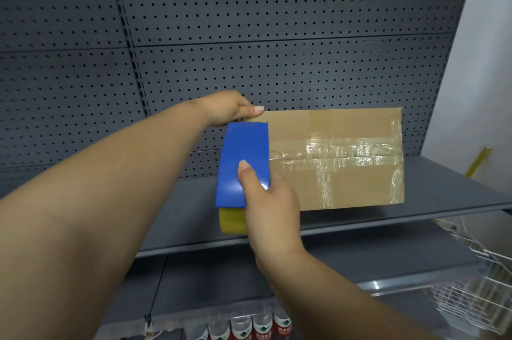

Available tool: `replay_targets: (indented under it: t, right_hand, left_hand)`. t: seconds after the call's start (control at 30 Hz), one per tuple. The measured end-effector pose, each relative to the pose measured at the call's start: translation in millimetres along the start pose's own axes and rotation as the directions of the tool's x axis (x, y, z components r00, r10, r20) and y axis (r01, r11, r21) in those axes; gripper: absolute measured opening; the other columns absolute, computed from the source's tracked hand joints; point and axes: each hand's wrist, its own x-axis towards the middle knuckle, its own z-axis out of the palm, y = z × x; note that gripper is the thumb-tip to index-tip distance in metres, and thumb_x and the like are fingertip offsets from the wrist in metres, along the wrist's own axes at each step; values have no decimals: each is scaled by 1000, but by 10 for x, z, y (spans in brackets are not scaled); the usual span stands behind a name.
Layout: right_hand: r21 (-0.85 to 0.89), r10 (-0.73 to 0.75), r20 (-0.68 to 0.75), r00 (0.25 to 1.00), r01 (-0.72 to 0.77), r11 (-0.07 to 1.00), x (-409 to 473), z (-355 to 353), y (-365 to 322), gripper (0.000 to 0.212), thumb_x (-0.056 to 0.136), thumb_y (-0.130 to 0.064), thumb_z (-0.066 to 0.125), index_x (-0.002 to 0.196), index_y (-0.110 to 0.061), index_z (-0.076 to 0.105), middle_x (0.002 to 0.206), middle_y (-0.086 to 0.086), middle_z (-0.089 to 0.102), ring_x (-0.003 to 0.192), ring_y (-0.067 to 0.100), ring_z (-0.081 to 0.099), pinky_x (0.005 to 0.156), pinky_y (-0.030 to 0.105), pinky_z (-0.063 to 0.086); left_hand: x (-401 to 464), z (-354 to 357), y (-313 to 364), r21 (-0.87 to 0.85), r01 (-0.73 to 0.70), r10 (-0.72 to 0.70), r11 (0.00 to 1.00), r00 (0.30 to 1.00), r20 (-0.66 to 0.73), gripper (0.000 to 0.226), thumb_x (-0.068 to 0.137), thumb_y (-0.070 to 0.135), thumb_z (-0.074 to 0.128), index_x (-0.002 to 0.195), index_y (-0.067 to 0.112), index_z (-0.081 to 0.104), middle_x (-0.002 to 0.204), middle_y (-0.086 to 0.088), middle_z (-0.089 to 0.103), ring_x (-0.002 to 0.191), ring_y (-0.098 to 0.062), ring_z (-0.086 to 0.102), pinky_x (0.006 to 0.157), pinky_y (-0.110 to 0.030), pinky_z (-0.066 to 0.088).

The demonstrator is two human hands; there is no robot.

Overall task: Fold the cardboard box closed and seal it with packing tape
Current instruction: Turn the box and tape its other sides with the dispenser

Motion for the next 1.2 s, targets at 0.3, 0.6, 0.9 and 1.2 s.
replay_targets:
  t: [0.3,0.6,0.9,1.2]
  right_hand:
    - [51,45,5,999,-45,998,-147,18,87,34,85,-40,58,78,-7,61,67,-4,58,46,0,45,43,10,35]
    - [49,11,50,999,-14,999,243,-102,-310,48,74,-45,60,85,2,65,87,20,70,70,31,62,67,43,52]
    - [27,17,55,998,-18,999,462,-217,-436,33,83,-35,62,83,-2,68,81,14,71,70,29,63,64,34,48]
    - [-25,-33,19,999,34,999,454,-150,-354,38,85,-35,59,76,1,65,66,6,61,61,22,55,59,29,41]
  left_hand:
    - [60,35,-86,32,-1,1,999,1000,20,58,89,61,35,86,8,56,87,-7,54,80,-20,50,76,-30,37]
    - [326,-211,113,56,21,-22,998,1000,10,59,92,58,33,92,5,59,94,-7,64,84,-21,56,83,-31,39]
    - [510,-179,224,9,30,-29,1000,998,-49,62,93,57,33,107,4,63,104,-10,65,85,-22,56,80,-29,39]
    - [476,-137,229,12,50,-49,999,997,-61,61,95,55,28,91,5,63,92,-8,65,85,-23,59,80,-30,38]
